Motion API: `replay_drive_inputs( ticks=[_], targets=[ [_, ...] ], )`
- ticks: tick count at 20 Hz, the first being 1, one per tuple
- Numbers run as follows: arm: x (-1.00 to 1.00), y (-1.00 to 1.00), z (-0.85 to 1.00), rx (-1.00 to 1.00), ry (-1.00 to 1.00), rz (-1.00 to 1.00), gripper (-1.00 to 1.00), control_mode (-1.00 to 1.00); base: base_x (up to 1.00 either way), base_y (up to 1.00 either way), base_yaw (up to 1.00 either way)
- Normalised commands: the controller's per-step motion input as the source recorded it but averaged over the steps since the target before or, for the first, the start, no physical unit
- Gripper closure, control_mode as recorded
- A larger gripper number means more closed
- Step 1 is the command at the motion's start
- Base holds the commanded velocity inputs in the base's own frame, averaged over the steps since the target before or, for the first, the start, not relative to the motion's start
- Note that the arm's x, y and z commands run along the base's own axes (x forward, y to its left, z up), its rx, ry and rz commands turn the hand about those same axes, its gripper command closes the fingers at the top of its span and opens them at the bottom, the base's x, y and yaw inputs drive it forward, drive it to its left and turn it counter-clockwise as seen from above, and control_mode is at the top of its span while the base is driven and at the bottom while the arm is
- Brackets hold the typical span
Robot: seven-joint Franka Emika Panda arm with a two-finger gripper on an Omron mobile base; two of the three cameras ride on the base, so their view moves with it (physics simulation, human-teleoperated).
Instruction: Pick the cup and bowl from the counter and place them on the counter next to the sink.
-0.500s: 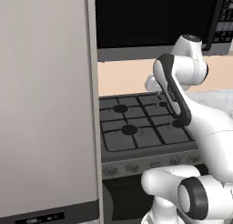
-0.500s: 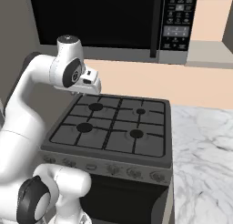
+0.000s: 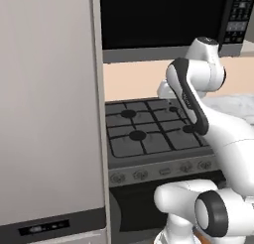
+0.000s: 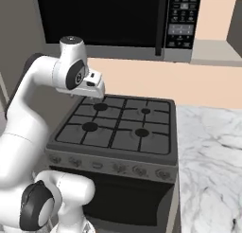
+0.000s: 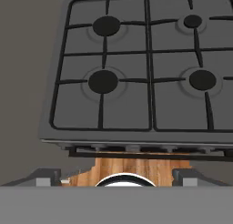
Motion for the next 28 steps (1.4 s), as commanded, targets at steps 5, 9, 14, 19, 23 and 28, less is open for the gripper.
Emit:
replay_drive_inputs(
  ticks=[5,9,14,19,23,28],
  targets=[
    [0.0,0.0,0.0,0.0,0.0,0.0,-1.0,1.0,-0.41,0.0,-0.06],
    [0.0,0.0,0.0,0.0,0.0,0.0,-1.0,1.0,0.0,0.11,-0.22],
    [0.0,0.0,0.0,0.0,0.0,0.0,-1.0,1.0,0.6,0.57,-0.46],
    [0.0,0.0,0.0,0.0,0.0,0.0,-1.0,1.0,0.48,0.47,-0.55],
    [0.0,0.0,0.0,0.0,0.0,0.0,-1.0,1.0,0.14,0.09,-0.63],
    [0.0,0.0,0.0,0.0,0.0,0.0,-1.0,1.0,0.0,0.0,-0.68]
  ],
)
